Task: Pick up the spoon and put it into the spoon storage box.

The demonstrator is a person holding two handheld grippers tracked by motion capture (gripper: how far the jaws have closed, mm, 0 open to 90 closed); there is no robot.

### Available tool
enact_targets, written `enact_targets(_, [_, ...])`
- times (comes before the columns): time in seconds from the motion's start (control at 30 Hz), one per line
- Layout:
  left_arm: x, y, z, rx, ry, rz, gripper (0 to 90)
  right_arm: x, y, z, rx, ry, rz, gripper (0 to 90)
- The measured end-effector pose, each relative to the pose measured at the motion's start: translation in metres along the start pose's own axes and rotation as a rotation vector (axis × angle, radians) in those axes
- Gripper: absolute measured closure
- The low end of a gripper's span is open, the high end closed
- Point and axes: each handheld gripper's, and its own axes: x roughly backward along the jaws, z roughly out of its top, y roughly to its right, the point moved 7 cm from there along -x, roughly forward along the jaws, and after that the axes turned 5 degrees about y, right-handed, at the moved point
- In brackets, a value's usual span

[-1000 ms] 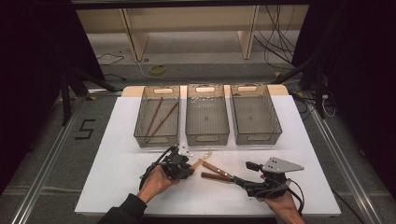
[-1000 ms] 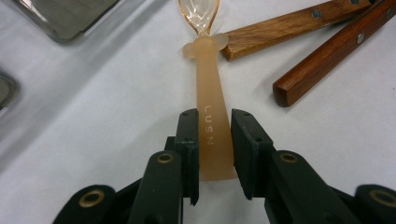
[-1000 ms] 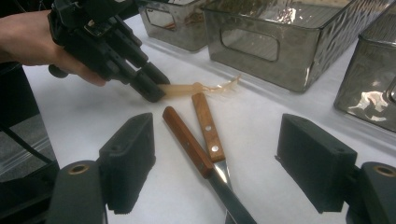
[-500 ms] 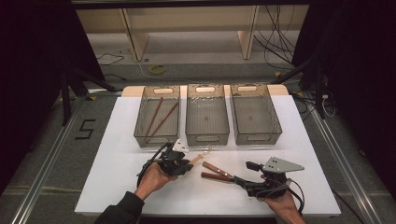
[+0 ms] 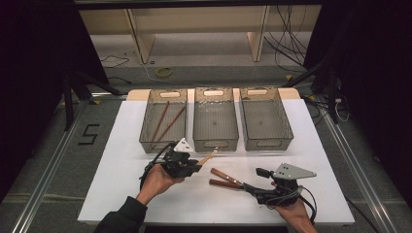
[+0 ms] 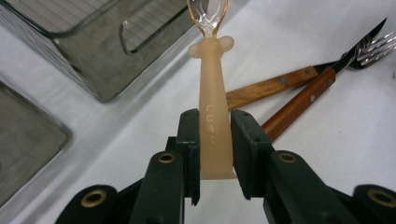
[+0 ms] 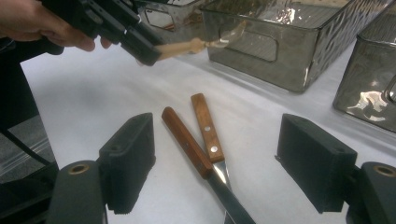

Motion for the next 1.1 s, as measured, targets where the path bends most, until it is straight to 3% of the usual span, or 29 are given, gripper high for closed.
enact_targets(0.43, [0.011,-0.008,0.021,-0.004,0.059,0.012,73.5,-0.001,0.0,0.0,-0.003,0.0,0.0,28.3])
enact_targets(1.1, [0.012,-0.026,0.06,0.02,0.133,0.033,73.5,0.0,0.0,0.0,-0.003,0.001,0.001,28.3])
